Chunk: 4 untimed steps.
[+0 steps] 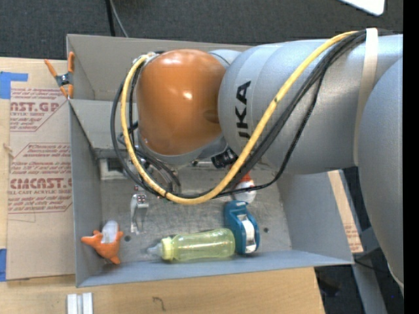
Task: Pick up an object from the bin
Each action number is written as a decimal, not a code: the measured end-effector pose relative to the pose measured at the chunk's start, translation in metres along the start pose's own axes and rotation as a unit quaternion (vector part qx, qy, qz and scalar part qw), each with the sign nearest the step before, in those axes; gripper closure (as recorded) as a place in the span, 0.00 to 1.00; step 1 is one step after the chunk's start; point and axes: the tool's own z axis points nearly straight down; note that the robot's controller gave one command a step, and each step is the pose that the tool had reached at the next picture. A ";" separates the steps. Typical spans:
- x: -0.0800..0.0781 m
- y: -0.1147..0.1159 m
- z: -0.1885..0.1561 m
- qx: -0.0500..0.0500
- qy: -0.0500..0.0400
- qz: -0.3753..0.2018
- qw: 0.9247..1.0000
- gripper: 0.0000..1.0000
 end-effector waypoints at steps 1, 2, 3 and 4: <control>-0.002 -0.001 -0.004 -0.001 -0.004 0.002 1.000 0.00; 0.002 0.002 0.061 -0.001 -0.005 -0.056 0.998 0.00; 0.012 0.006 0.085 0.000 -0.003 -0.130 0.992 0.00; 0.010 0.007 0.085 0.000 -0.004 -0.269 0.963 0.00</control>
Offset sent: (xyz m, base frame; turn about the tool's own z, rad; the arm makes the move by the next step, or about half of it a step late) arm -0.0109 0.0065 -0.1744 -0.3119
